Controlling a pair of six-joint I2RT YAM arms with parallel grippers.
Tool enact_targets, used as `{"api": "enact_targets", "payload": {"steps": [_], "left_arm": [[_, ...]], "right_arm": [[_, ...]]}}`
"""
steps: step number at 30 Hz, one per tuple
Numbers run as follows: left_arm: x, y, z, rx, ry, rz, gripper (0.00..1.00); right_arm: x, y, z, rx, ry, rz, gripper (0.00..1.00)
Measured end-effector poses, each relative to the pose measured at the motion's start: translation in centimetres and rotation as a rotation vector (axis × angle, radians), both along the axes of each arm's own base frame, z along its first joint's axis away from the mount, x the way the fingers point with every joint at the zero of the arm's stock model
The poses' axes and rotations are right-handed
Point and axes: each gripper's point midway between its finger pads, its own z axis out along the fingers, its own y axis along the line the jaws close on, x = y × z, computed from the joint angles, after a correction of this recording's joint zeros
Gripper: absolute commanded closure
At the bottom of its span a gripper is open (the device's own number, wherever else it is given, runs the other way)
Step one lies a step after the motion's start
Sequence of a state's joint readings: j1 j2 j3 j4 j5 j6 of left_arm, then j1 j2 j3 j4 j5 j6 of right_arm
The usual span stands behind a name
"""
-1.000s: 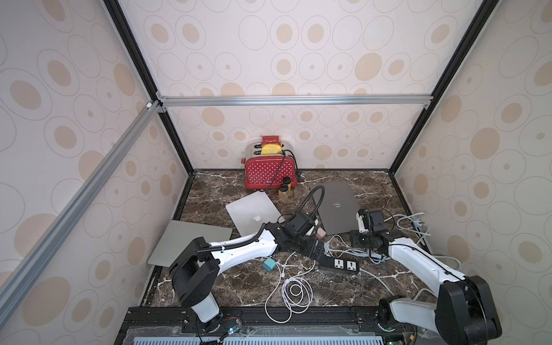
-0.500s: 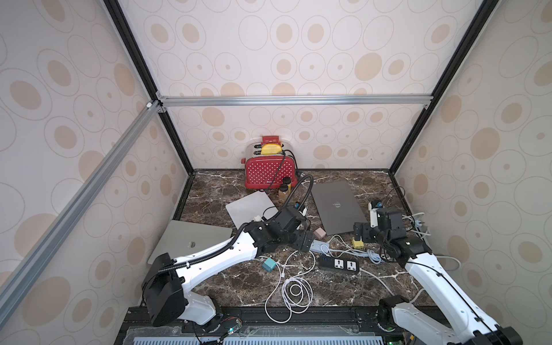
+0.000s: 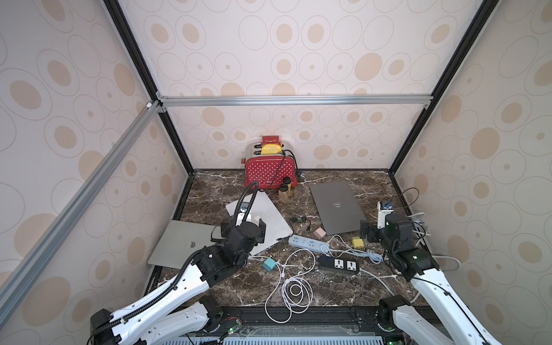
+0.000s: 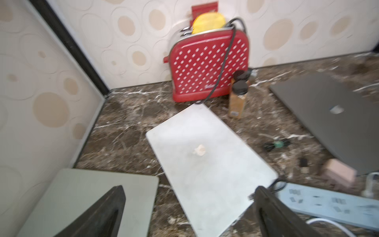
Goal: Unplug the laptop charger
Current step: Reset both arms
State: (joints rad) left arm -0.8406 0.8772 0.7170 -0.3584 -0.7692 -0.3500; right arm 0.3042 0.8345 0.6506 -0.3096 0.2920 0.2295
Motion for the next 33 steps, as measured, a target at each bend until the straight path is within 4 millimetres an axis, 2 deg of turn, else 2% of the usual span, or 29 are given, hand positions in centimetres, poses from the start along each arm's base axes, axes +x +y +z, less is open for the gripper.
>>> {"api": "enact_targets", "payload": {"steps": [4,6,9,15,19,23,28,31,33], "left_arm": [[0.2,3.7,-4.3,0.098,0.002,0.103,0.01],[0.6,6.0,-5.6,0.092,0.012,0.178,0.01],[1.8,7.9,-5.6,0.069,-0.003,0.262,0.01],[4.2,6.7,-4.6,0.071,-0.03,0.261,0.01],[4.9,7.8,-4.6,0.076,-0.042,0.3,0.01],[6.0,11.3,-6.1,0.106,-0.012,0.419,0.01],[7.5,15.3,-7.8,0.176,-0.016,0.542,0.01],[7.4,17.4,-10.2,0.171,-0.032,0.585,0.01],[7.5,18.1,-12.4,0.178,-0.013,0.582,0.01]], "right_arm": [[0.8,0.4,-1.8,-0.061,-0.024,0.055,0.0],[1.0,0.4,-2.6,-0.089,-0.059,0.067,0.0],[1.2,0.3,-3.8,-0.121,-0.09,0.081,0.0],[3.0,0.8,-4.3,-0.154,-0.128,0.102,0.0],[4.2,0.6,-4.8,-0.166,-0.151,0.107,0.0],[5.8,-1.0,-5.8,-0.168,-0.162,0.067,0.0],[7.5,-2.1,-9.7,-0.222,-0.106,0.051,0.0],[8.2,-2.5,-10.6,-0.231,-0.122,0.04,0.0],[8.7,-3.5,-11.3,-0.219,-0.123,0.007,0.0]]}}
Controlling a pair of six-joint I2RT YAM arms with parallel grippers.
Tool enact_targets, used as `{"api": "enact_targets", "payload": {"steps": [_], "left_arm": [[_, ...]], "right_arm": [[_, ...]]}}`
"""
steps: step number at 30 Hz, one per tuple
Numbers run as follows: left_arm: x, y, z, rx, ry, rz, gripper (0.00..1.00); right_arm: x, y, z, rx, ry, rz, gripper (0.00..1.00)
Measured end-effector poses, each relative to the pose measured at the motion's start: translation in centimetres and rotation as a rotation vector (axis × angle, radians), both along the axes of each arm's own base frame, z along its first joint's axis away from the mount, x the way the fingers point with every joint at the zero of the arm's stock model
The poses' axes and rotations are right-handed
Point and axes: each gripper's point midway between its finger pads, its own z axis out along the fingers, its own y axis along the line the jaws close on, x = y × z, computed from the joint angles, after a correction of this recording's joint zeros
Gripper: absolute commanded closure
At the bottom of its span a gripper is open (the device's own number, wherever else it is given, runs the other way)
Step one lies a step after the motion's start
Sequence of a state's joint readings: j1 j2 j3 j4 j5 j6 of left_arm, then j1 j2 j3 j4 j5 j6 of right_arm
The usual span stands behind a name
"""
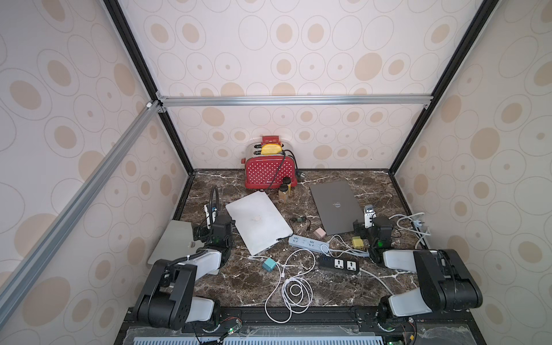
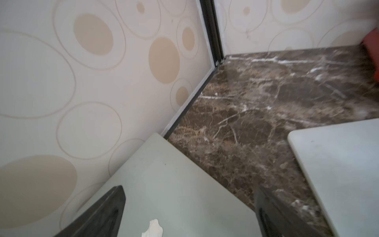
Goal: Unplug the laptop charger
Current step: Reset both arms
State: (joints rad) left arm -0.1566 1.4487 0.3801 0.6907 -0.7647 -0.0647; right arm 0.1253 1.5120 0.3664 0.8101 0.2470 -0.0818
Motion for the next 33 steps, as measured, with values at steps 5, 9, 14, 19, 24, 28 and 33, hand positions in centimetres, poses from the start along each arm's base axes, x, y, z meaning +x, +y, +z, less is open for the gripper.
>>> {"api": "enact_targets", "payload": {"steps": [5,9,14,19,24,28,33], "left_arm": [[1.4,-0.6,-1.7,-0.05,0.023,-0.091,0.01],[3.1,-0.1,-1.3,-0.113,-0.037,-0.149,0.01],[3.7,-0.4,-1.6,-0.16,-0.041,-0.21,0.01],[4.0,-1.1,-1.7,-0.178,-0.042,-0.249,0.01],[4.1,-1.3,-1.7,-0.183,-0.043,-0.26,0.01],[4.1,-1.3,-1.7,-0.184,-0.042,-0.263,0.01],[4.1,-1.3,-1.7,-0.187,-0.042,-0.263,0.01]], "right_arm": [[0.4,-2.4,-0.4,0.036,0.007,-0.079,0.0],[0.8,-2.3,0.0,0.049,-0.007,-0.08,0.0],[0.8,-2.3,0.0,0.056,-0.01,-0.083,0.0],[0.8,-2.3,0.0,0.058,-0.011,-0.083,0.0],[0.8,-2.3,0.0,0.06,-0.011,-0.083,0.0],[0.8,-2.3,0.0,0.061,-0.011,-0.083,0.0],[0.8,-2.3,0.0,0.061,-0.011,-0.082,0.0]]}}
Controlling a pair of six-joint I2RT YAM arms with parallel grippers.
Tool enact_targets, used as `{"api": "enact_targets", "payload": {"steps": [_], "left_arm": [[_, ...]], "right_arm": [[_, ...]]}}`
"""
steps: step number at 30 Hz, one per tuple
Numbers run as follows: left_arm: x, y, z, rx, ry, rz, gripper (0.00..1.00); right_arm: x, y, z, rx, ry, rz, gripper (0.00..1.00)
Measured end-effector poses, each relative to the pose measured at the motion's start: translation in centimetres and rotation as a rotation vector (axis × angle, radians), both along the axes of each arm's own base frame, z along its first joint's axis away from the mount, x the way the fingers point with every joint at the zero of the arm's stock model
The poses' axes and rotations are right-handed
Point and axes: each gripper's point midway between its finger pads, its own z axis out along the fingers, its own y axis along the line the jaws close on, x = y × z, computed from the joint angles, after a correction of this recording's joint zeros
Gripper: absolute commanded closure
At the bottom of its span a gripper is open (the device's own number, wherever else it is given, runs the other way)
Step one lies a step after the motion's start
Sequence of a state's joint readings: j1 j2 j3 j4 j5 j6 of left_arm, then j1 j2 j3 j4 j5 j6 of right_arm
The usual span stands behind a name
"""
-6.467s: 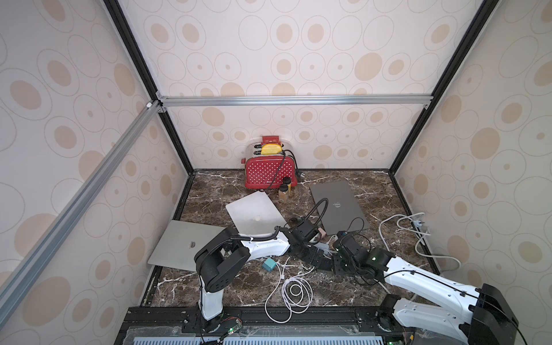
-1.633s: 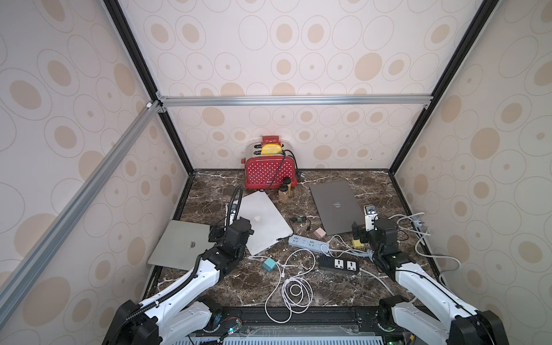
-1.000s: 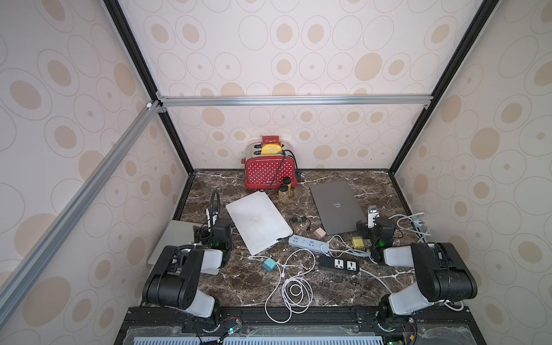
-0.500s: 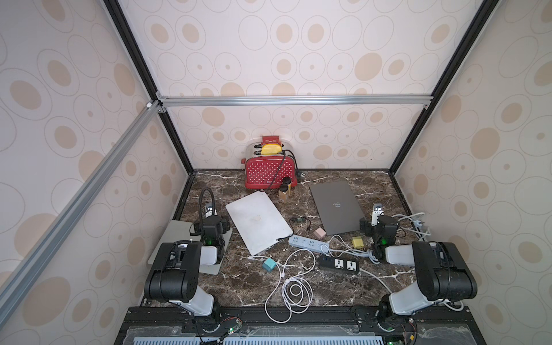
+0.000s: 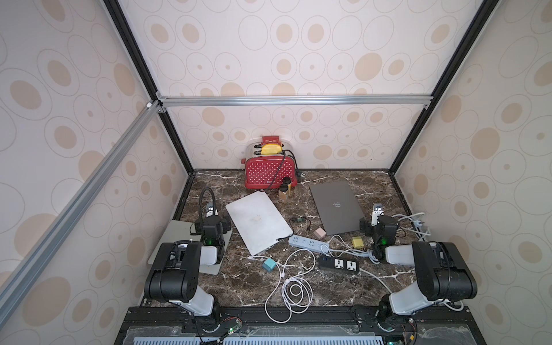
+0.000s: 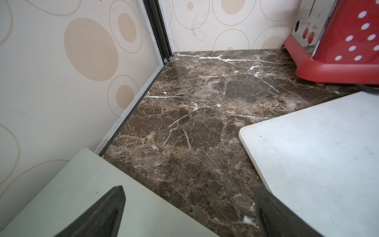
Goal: Unplug the laptop charger
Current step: Reset both arms
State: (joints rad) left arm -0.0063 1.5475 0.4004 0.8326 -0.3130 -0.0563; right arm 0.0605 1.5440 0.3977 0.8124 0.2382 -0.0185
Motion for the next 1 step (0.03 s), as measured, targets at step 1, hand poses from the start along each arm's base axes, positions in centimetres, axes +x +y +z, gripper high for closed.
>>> {"api": "enact_targets", "payload": {"steps": [1], "left_arm": [[0.01,-0.02,0.0,-0.001,0.0,-0.001,0.01]], "right_arm": [[0.0,0.0,0.0,0.0,0.0,0.0,0.0]]}}
